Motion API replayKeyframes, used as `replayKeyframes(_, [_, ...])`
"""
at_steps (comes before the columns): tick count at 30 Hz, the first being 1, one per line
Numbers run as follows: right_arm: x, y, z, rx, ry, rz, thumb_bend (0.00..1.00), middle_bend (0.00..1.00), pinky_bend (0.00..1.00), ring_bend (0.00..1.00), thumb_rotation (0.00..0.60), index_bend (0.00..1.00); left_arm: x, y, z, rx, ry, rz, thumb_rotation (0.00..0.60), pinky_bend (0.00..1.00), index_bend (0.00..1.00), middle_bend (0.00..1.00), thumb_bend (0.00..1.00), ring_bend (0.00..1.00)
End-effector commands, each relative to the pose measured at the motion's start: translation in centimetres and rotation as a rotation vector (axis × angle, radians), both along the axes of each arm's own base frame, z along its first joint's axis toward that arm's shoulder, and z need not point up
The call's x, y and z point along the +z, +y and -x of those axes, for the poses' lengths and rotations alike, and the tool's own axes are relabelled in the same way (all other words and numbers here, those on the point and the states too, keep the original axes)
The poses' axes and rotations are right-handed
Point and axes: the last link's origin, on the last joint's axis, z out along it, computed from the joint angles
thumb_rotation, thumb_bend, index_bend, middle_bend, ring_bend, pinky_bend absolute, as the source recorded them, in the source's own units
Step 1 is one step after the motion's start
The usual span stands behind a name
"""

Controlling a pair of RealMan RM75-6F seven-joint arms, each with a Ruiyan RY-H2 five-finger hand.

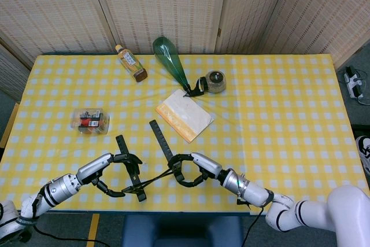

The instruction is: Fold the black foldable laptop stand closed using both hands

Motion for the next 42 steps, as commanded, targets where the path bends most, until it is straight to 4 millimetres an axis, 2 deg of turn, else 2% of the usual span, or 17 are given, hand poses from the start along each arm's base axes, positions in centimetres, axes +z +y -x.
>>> replayKeyframes(1, [-0.2,0.3,0.1,-0.04,-0.013,-0.046,0.34,0.3,0.23,0.31,0.6,0.36,0.1,0.0,0.1,0.005,-0.003,-0.005,0.6,0.44,0.28,0.43,0.19,0.42])
replayKeyframes(12, [-0.5,0.8,0.3,-0.138,-0.053,-0.13,0.34,0.31,0.26,0.31,0.6,0.36,0.4,0.5,0.9,0.03,0.019,-0.074,0.6,0.42,0.28,0.43,0.19,0.4])
replayKeyframes(15, [-0.3,0.9,0.3,-0.144,-0.052,-0.137,0.34,0.31,0.26,0.31,0.6,0.36,0.6,0.7,1.3,0.026,0.063,-0.127,0.6,0.37,0.26,0.42,0.19,0.37])
replayKeyframes(18, [-0.2,0.9,0.4,-0.138,-0.046,-0.124,0.34,0.31,0.26,0.31,0.6,0.36,0.6,0.5,1.7,0.0,0.124,-0.175,0.6,0.26,0.21,0.36,0.19,0.28])
replayKeyframes(20, [-0.1,0.9,0.4,-0.141,-0.05,-0.12,0.34,0.31,0.26,0.31,0.6,0.36,0.5,0.3,1.9,-0.038,0.193,-0.215,0.6,0.16,0.14,0.28,0.19,0.19])
replayKeyframes(23, [-0.1,0.9,0.5,-0.136,-0.048,-0.112,0.34,0.31,0.26,0.31,0.6,0.36,0.3,0.0,1.8,-0.057,0.235,-0.23,0.6,0.1,0.07,0.19,0.19,0.11])
replayKeyframes(28, [-0.3,1.1,0.6,-0.131,-0.043,-0.108,0.34,0.31,0.26,0.31,0.6,0.36,0.1,-0.6,1.5,-0.055,0.233,-0.213,0.6,0.05,0.0,0.15,0.19,0.09])
replayKeyframes(36, [-0.5,0.8,0.6,-0.139,-0.043,-0.1,0.34,0.31,0.26,0.31,0.6,0.36,-0.1,-1.8,1.1,-0.06,0.235,-0.183,0.6,0.0,0.0,0.08,0.19,0.03])
replayKeyframes(42, [-0.6,0.9,0.6,-0.135,-0.045,-0.103,0.33,0.31,0.26,0.31,0.6,0.36,-1.6,-2.2,0.4,-0.044,0.221,-0.156,0.6,0.0,0.0,0.06,0.19,0.01])
